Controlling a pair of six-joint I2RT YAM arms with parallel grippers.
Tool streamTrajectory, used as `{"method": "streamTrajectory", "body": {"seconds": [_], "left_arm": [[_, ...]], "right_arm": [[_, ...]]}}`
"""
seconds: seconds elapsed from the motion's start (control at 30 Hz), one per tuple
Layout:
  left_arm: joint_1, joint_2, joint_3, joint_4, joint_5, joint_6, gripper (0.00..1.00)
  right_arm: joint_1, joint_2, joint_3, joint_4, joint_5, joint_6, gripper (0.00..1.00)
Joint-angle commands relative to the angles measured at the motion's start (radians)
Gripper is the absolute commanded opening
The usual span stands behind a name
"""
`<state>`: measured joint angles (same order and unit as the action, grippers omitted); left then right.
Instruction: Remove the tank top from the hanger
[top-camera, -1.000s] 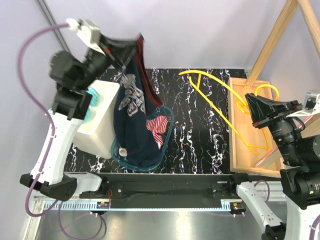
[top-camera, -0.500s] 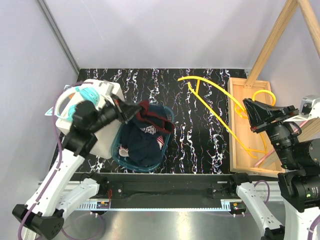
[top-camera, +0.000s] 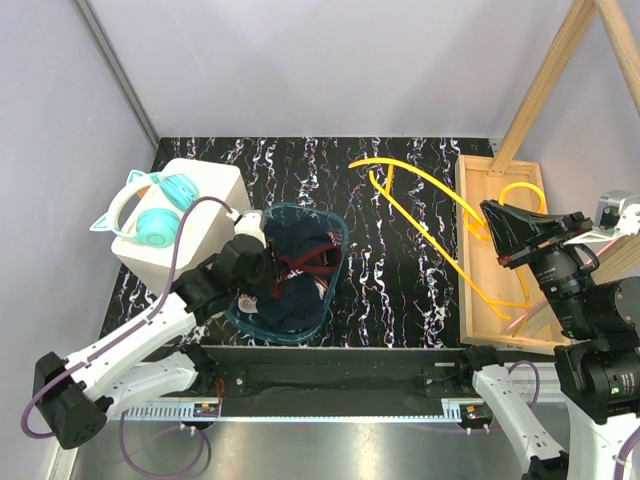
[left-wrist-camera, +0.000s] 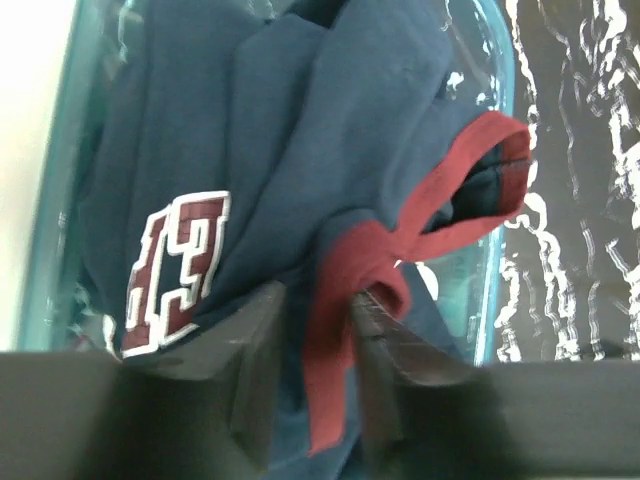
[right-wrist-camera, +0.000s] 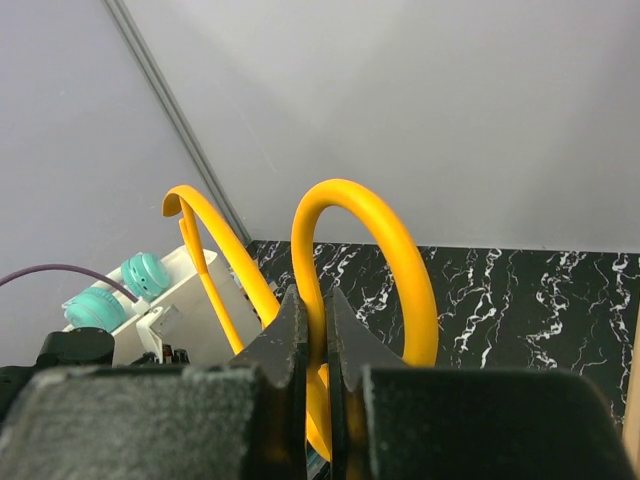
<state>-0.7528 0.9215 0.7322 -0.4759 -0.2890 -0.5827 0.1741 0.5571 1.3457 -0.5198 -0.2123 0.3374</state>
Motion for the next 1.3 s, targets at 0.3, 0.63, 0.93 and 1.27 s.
{"method": "streamTrajectory", "body": {"seconds": [0.3,0.63,0.93,1.27], "left_arm": [[-0.003,-0.349,0.051,0.077,0.558,0.133,0.87],[-0.005,-0.371,0.398,0.29,0.932,0.172,0.99],[-0.003,-0.037,0.833,0.238,0.918,0.204,0.99],[-0.052,0.151,0.78,0.169,1.191,0.205,0.89]], "right_arm": [[0.001,0.012,0.018,0.038,-0.061,0.0,0.0],[0.002,0.009,0.047,-0.022,-0.214,0.022,0.0],[0.001,0.013,0.02,-0.029,-0.499,0.012,0.0],[0.001,0.069,-0.039,-0.029,-0.665,0.029,0.0]]}}
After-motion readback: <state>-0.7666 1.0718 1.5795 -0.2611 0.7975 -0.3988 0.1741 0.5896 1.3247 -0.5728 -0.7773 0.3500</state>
